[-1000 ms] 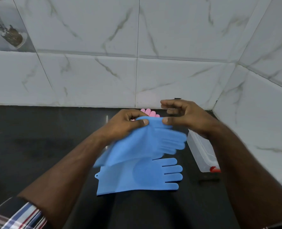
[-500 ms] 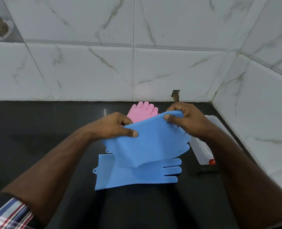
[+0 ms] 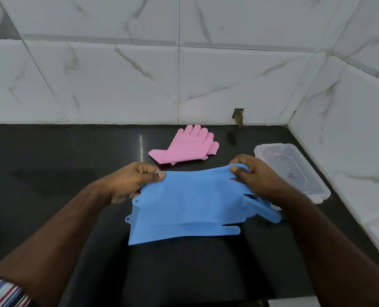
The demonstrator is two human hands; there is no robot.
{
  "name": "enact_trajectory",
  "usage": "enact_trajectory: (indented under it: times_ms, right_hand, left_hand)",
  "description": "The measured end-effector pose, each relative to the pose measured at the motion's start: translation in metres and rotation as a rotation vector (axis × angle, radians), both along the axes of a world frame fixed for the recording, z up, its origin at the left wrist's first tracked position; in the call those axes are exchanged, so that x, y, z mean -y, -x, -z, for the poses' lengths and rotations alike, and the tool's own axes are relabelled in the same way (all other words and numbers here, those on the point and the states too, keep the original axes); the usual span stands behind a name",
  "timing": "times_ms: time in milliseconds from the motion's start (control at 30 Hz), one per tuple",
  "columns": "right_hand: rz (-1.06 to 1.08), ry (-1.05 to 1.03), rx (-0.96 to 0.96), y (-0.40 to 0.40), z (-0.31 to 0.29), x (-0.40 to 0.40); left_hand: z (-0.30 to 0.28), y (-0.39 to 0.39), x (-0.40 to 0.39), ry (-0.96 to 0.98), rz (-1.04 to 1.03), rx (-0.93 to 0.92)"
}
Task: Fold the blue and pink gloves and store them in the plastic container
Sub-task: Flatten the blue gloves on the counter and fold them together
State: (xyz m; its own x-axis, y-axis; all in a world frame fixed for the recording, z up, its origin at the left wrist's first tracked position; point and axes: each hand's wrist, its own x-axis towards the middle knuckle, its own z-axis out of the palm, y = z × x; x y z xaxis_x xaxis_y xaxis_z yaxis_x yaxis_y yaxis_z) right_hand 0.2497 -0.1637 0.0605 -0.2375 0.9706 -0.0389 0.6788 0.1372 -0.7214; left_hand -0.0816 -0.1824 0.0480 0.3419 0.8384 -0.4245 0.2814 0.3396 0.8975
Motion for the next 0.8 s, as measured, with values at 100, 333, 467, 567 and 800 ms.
enact_trajectory:
  times_ms: [100, 333, 467, 567, 800]
  right_hand:
    - [-0.068, 0.198, -0.025, -0.002, -0.001, 0.001]
    - [0.003, 0.209, 0.257, 0.013, 0.045, -0.015]
    - [0.039, 0.221, 0.318, 0.009, 0.059, -0.012]
    - [0.064, 0.21, 0.365, 0.011, 0.062, -0.013]
    - [0.054, 0.13, 0.16, 0.011, 0.058, -0.012]
  left_hand:
    - [0.009, 0.008, 0.005, 0.14, -0.007, 0.033]
    - [0.055, 0.02, 0.011, 0.075, -0.125, -0.357]
    - [0.07, 0.022, 0.018, 0.011, -0.203, -0.357]
    - [0.079, 0.022, 0.02, -0.042, -0.255, -0.396]
    - [0.083, 0.025, 0.023, -0.067, -0.364, -0.39]
